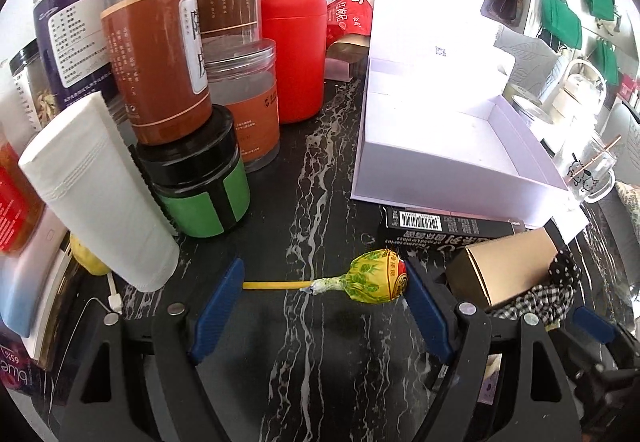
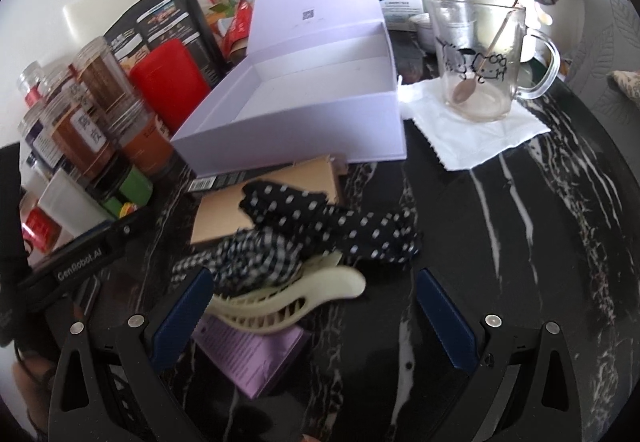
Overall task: Organize rigid objects
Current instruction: 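Close the right gripper on the cream claw clip and lift it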
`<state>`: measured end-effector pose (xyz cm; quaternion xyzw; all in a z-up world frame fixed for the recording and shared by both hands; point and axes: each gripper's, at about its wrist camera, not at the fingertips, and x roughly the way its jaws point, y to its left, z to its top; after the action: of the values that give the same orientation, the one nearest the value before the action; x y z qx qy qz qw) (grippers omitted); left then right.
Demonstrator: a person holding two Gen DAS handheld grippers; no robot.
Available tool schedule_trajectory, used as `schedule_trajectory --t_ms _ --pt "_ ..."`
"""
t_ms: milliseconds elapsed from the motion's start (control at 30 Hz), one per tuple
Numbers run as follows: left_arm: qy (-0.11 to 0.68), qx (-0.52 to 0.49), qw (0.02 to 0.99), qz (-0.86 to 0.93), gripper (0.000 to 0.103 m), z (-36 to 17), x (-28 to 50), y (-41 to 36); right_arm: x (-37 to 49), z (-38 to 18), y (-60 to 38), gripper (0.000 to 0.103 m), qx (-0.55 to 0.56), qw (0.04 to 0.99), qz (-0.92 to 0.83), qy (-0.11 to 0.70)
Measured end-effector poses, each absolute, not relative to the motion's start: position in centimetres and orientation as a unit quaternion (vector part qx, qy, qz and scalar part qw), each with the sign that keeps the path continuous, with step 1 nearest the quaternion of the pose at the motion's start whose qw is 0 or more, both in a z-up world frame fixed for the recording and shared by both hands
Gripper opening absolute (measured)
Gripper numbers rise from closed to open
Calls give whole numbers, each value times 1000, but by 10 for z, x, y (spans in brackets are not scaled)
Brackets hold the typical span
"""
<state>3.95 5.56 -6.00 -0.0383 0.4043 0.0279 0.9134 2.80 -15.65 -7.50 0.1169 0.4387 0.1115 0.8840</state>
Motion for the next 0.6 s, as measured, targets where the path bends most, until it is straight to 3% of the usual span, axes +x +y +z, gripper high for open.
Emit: schedule_trajectory --t_ms 600 --pt "394 -49 917 33 80 -55 20 68 32 -83 -135 103 113 880 141 440"
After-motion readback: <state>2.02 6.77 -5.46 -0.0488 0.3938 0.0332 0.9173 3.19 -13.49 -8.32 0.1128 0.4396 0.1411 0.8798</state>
